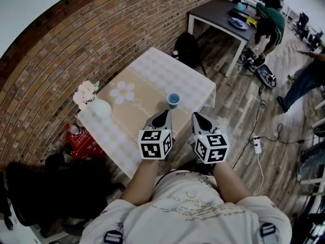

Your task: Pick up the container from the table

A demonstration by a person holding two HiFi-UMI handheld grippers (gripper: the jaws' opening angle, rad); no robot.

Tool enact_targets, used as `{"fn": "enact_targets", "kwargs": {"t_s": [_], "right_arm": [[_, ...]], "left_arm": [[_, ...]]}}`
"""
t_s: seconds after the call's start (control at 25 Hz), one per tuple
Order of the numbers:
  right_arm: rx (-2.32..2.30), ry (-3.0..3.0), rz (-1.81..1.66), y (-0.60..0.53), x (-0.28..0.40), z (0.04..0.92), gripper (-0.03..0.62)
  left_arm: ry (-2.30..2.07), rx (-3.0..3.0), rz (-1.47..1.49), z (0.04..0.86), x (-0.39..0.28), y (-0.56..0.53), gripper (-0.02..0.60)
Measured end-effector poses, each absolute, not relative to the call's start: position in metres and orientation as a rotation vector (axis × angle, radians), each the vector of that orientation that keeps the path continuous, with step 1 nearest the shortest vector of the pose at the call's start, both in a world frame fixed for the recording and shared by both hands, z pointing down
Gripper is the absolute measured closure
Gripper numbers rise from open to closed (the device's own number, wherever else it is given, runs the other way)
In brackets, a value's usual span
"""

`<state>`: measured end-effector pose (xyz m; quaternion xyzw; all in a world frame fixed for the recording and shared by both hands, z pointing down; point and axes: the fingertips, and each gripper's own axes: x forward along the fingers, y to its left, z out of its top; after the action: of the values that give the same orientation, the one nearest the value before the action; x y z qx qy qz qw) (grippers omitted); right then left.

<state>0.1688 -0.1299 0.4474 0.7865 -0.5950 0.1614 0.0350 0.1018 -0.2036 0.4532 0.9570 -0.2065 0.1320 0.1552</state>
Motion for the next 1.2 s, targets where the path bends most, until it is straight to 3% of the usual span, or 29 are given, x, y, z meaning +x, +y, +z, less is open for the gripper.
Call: {"fn": "enact_targets", "kwargs": {"t_s": [0.72,1.2], "right_arm": [[2.256,-2.005,0.526,-0.189,0.222,0.453,0.595],[2.082,-2.076,0.605,-0.23,0.253,0.493,0.595]], "left_arm": [[-0.772,2.684,0.415,0.456,0.145,-0.254,0.578],[-0.845,2.517,0.488,0.508,0.173,-0.28,0.578]]}}
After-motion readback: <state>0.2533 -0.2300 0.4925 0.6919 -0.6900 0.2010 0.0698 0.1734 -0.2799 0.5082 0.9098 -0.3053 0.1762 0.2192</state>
